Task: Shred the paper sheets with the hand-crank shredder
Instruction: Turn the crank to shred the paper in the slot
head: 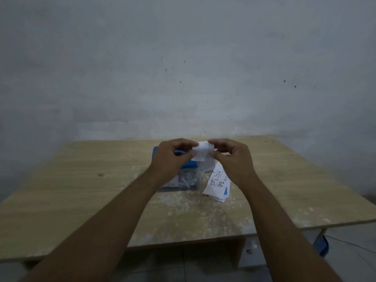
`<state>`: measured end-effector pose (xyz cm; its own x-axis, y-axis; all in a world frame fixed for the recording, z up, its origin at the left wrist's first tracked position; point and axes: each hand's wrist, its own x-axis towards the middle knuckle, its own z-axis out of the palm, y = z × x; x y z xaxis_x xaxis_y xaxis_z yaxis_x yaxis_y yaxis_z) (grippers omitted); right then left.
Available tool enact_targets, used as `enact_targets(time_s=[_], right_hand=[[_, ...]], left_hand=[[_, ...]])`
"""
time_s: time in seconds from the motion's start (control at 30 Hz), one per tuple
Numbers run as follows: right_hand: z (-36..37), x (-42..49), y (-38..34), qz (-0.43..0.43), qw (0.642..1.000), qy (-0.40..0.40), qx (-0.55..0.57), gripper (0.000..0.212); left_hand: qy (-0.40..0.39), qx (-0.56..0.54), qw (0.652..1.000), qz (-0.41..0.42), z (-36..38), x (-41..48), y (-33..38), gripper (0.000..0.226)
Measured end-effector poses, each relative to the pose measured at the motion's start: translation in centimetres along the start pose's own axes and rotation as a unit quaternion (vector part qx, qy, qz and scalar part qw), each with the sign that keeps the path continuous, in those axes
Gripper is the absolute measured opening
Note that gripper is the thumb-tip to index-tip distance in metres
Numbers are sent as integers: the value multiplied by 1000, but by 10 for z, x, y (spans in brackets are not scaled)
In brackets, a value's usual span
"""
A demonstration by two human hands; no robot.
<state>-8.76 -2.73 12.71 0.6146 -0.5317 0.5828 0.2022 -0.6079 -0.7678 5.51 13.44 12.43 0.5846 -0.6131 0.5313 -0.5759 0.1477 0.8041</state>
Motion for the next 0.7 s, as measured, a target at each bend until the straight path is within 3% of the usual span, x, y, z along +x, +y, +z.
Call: enact_targets(time_s=[0.37, 0.7], right_hand=[[36, 58, -33, -95, 994, -5, -61, 15], [58, 48, 4, 33, 997, -47, -58, 16]], left_hand=[[89, 87, 990, 72, -51, 39, 2, 18], [51, 142, 989, -1, -47, 31, -38, 15]])
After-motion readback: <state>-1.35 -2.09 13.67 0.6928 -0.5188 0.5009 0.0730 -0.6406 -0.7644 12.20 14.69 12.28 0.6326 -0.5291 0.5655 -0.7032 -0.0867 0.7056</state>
